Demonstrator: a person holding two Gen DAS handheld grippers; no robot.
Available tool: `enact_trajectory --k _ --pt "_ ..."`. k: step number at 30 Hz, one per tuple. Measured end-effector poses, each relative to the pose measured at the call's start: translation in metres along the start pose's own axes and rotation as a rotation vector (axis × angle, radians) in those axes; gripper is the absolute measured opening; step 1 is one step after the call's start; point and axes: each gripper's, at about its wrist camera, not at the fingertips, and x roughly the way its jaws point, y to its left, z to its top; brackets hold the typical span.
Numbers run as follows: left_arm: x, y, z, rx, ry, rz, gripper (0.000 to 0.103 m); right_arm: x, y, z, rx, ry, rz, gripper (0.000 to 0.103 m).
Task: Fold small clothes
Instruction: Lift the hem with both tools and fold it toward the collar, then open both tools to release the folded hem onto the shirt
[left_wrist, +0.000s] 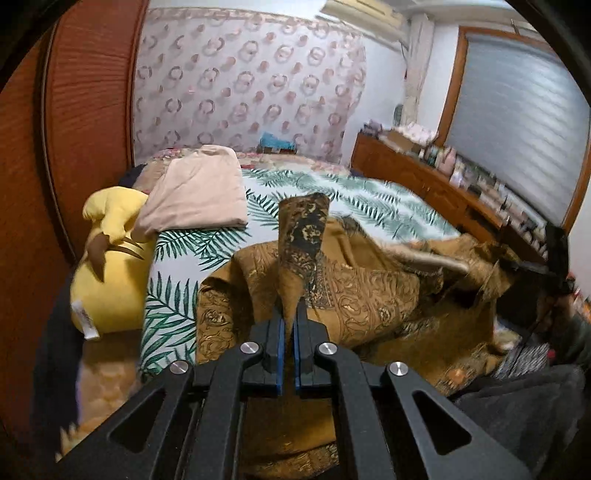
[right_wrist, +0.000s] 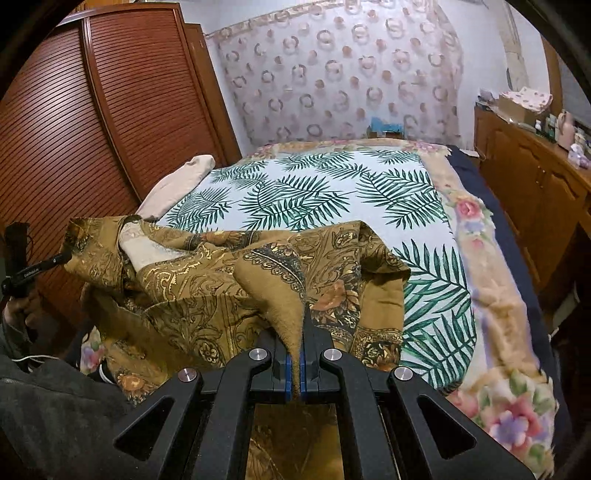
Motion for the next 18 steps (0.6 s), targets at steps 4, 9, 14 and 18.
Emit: enact_trajectory --k 4,9,14,18 --pt "0.008 -0.003 -0.007 0.014 0.026 0.009 0.004 0.003 0.016 -0.011 -0.025 0.028 -0.022 0.002" --pt "0.011 -0.003 -0.007 0.015 0.038 0.014 0.021 0.011 0.016 -0.013 -0.013 0.069 -0.053 0.003" --pt "-0.004 -0.004 0.001 0.028 -0.023 0.020 0.046 0.013 0.030 -0.001 -0.035 0.044 -0.070 0.005" --pt "-0.003 -0.003 0.008 0.021 -0.036 0.011 0.067 0.008 0.034 -0.001 -0.042 0.012 -0.081 0.011"
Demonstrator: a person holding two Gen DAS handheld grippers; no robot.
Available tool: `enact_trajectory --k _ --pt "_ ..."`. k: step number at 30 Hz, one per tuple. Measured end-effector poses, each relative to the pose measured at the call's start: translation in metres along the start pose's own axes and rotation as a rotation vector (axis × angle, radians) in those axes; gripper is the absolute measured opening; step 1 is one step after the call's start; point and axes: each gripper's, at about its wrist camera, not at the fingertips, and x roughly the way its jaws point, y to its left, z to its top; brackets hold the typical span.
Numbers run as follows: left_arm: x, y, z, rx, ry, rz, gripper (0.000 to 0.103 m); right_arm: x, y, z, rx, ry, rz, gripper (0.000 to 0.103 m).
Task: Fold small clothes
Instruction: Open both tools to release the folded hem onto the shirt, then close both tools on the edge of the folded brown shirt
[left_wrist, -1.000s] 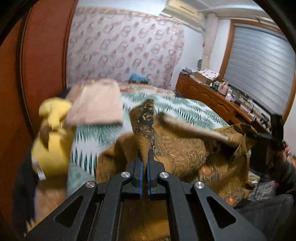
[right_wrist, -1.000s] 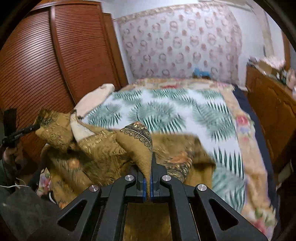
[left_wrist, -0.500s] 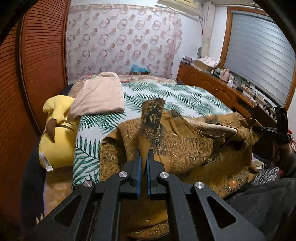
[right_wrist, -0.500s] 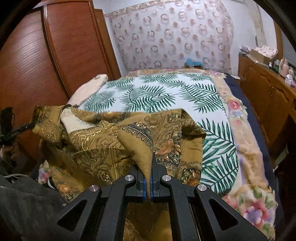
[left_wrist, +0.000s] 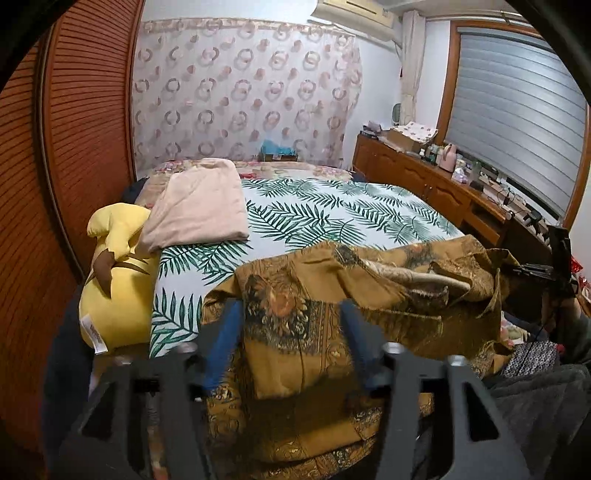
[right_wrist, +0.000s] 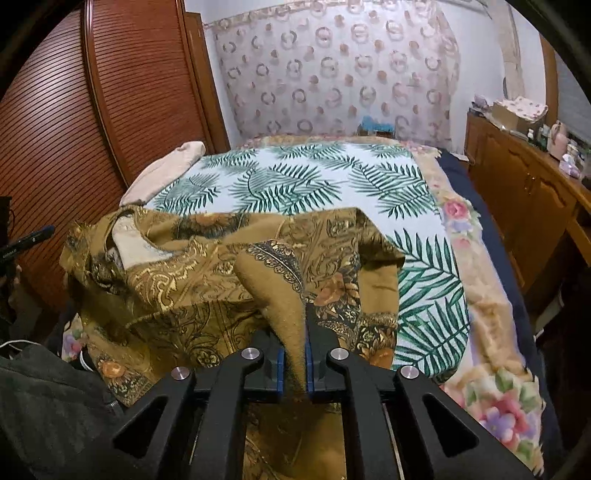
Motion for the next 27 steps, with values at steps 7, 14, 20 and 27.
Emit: enact_trajectory --k 7,14,20,27 --pt "0.022 0.007 0.011 -0.015 -0.001 -0.005 0.077 -0.006 0.004 0.005 -0.025 -0.037 -0.021 0.041" --pt "0.057 0.030 0.030 -0.026 0.020 0.036 0.077 0.008 -0.002 0.019 -0.026 -0.063 -0.057 0.054" --pt "0.099 0.060 0.050 0.009 0.083 0.041 0.077 0.035 -0.013 0.036 -0.012 -0.061 -0.097 0.066" --pt "0.137 0.073 0.049 0.021 0.196 -0.027 0.077 0.080 -0.026 0.049 0.019 0.008 -0.102 0.072"
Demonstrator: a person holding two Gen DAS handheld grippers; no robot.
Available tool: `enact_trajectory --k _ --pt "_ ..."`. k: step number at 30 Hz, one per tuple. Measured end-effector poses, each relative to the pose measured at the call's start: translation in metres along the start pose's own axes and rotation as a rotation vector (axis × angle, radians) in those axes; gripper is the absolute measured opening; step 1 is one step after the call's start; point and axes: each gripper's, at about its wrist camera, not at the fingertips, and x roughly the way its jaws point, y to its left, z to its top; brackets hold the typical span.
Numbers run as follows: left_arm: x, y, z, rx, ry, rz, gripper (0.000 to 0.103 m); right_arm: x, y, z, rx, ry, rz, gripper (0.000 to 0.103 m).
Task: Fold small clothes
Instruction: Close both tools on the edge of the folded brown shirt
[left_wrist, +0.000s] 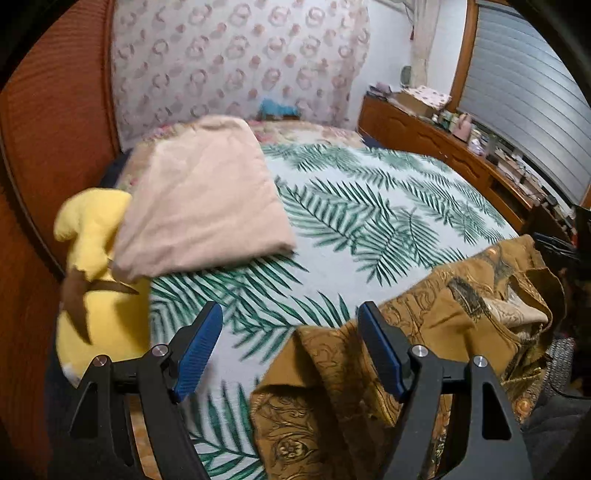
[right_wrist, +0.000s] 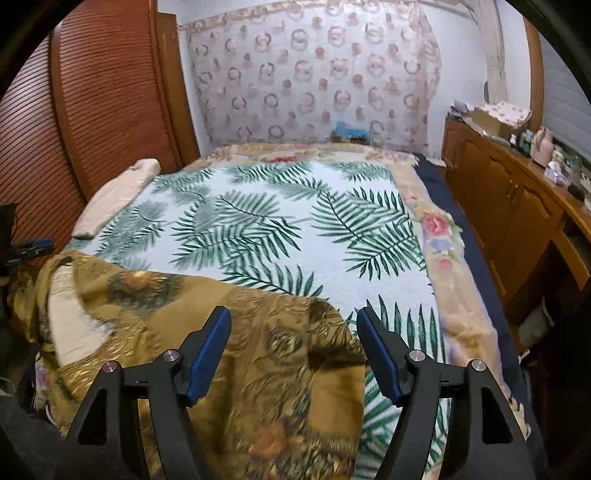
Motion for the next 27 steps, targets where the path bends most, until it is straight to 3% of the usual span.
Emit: enact_trajectory --k 8,12,19,22,27 --pt "0.008 -0.010 -0.019 0.005 0.046 -0.001 0.077 0.027 -0.011 0.003 0.029 0.067 -0.019 0.074" --pt "0.018 -0.013 -0.026 0.022 0.078 0.039 0.077 0.036 -0.015 0.001 0.036 0.093 -0.011 0.075" --pt "0.019 -0.014 -0.029 0.013 0.068 0.053 0.077 0.047 -0.013 0.002 0.019 0.104 -0.024 0.077" --pt "0.016 -0.015 -0.030 0.017 0.054 0.017 0.061 0.049 -0.014 0.003 0.017 0.107 -0.034 0.078" --pt "0.016 -0.019 -0.029 0.027 0.058 0.011 0.054 0.050 -0.016 0.001 0.012 0.100 -0.054 0.083"
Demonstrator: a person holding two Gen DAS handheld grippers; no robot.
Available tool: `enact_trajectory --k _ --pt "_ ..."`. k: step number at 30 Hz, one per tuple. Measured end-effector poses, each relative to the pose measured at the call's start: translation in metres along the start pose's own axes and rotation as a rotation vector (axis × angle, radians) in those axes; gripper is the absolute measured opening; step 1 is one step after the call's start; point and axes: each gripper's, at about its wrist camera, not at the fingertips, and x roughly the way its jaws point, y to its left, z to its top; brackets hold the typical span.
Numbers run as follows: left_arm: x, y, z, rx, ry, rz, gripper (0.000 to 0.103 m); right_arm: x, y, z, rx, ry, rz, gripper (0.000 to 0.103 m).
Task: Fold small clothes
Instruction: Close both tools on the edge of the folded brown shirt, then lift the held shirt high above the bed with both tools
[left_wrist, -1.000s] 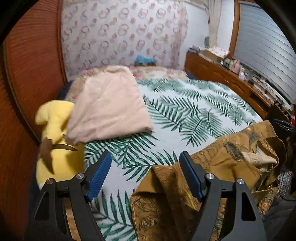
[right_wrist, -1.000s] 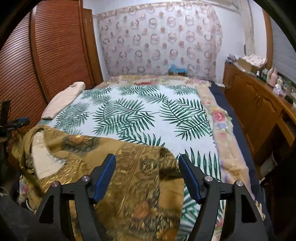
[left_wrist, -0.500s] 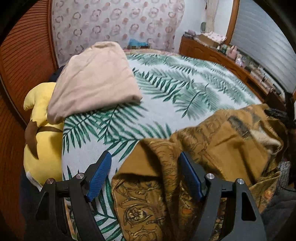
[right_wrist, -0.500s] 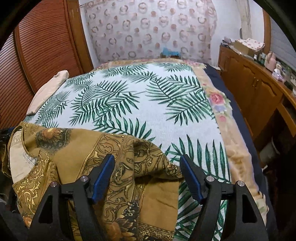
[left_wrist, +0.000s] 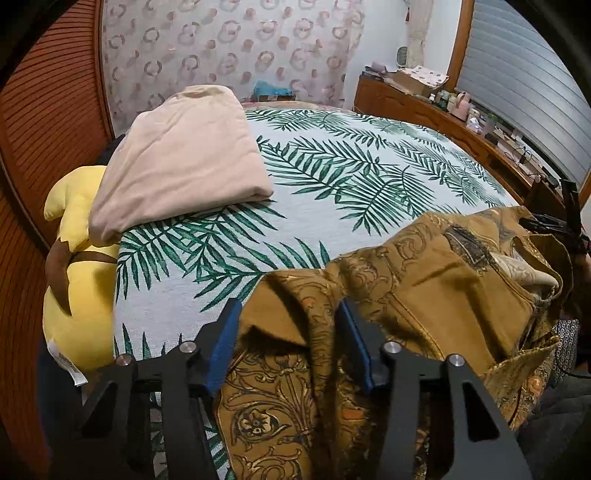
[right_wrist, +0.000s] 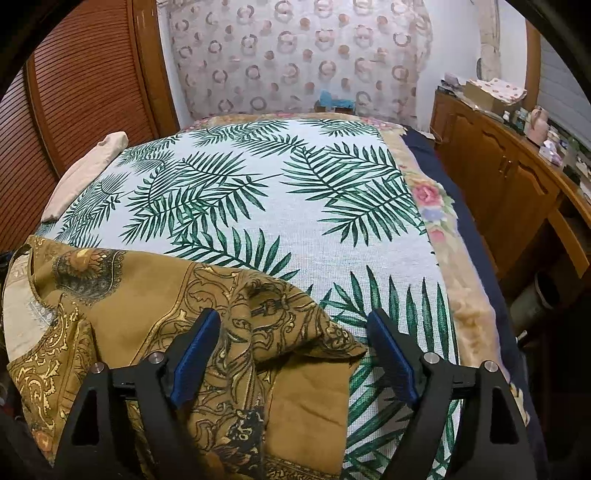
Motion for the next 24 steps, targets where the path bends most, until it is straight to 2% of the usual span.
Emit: enact_trajectory --k 4,7,9,11,13,16,18,24 --pt "0.000 0.000 0.001 0.005 0.008 -0.013 0.047 -0.002 0.004 -0.005 -0.012 -0.005 0.002 0.081" --pt "0.001 -0.004 0.001 0.018 0.013 -0.014 0.046 -0.008 0.005 -0.009 -0.022 -0.013 0.038 0.058" --pt "0.002 -0.003 0.003 0.008 0.017 -0.019 0.046 -0.013 0.009 -0.012 -0.036 -0.010 0.071 0.035" --pt "0.004 -0.001 0.005 -0.006 0.022 -0.029 0.046 -0.015 0.013 -0.013 -0.055 -0.004 0.096 0.023" --pt "0.005 -0.002 0.006 -0.009 0.024 -0.026 0.045 -0.016 0.016 -0.013 -0.066 0.000 0.102 0.019" --pt "0.003 -0.005 0.005 -0.013 0.025 -0.066 0.025 -0.018 0.016 -0.014 -0.059 0.002 0.120 0.015" --pt "0.001 -0.009 0.004 -0.008 0.028 -0.067 0.013 -0.021 0.014 -0.015 -0.041 -0.004 0.130 0.013" --pt "-0.019 -0.023 0.005 0.017 -0.018 -0.087 0.008 -0.048 0.013 -0.023 0.018 -0.072 0.113 0.012"
